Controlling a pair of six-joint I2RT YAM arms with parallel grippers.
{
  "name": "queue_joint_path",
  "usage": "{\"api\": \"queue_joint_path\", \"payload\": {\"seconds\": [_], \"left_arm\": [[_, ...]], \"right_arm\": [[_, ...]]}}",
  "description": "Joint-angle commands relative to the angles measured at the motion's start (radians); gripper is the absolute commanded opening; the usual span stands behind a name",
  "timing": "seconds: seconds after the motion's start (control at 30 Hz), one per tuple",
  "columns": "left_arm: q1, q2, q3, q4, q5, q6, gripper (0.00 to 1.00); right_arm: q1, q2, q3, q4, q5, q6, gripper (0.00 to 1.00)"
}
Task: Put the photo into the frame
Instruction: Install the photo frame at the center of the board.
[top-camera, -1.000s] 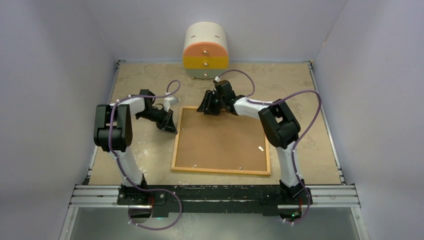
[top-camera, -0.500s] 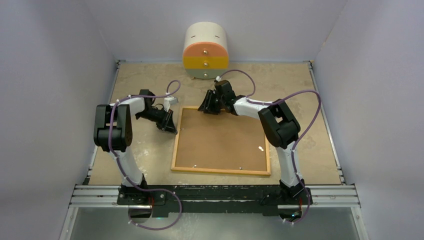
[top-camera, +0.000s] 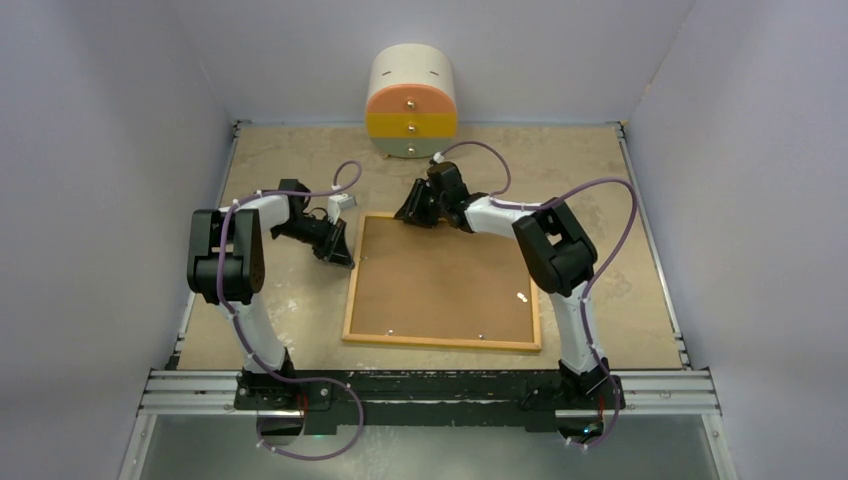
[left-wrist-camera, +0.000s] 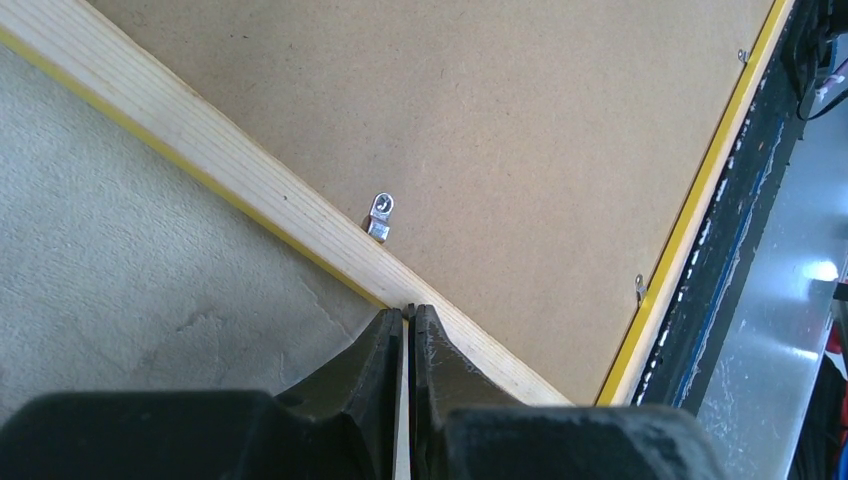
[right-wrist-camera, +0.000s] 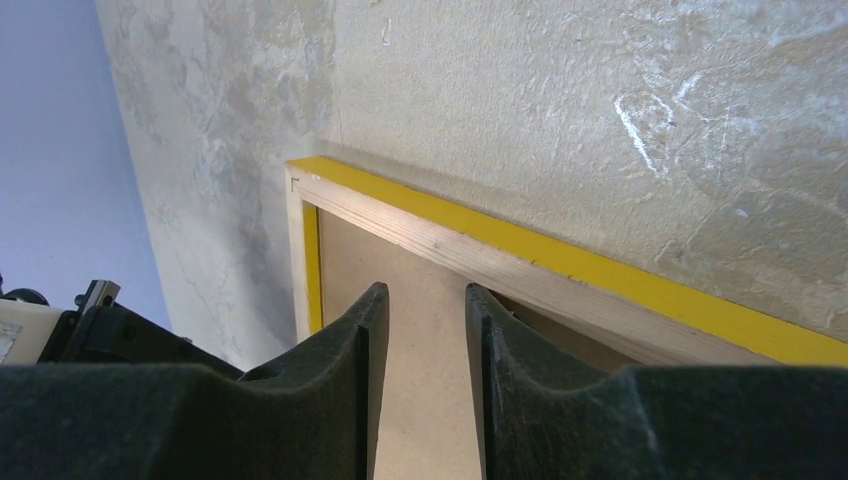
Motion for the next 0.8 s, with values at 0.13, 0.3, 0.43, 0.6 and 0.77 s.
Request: {"api": "queue_joint_path", "payload": {"seconds": [0.13,0.3,0.43,0.6,0.77], "left_arm": [[0.024,-0.02,0.044,-0.072,-0.078,0.1,0.0],[0.029,-0.046,0.018,-0.075,-0.14,0.144,0.0],[0.016,-0.061,-0.04,-0.065,-0.178,0.175,0.0],[-0.057,-0.107,-0.131,-0.031,-0.253,0.204,0.0],[-0.124,-0.13,-0.178,-0.012,-0.325,0.213,0.0]], "right_arm": [[-0.047,-0.236,-0.044,-0.065,0.008,-0.037,0.58],[-0.187,-0.457,-0.249,-0.111,0.035,-0.03,0.78],[-0.338,-0.622,-0.43,-0.229,0.132,-0.049,0.87],[-0.541,-0.779,-0.658,-0.272,0.238,-0.085,0.92],[-0.588,-0.76,-0.729,-0.233,0.229,-0.104,0.93]]}}
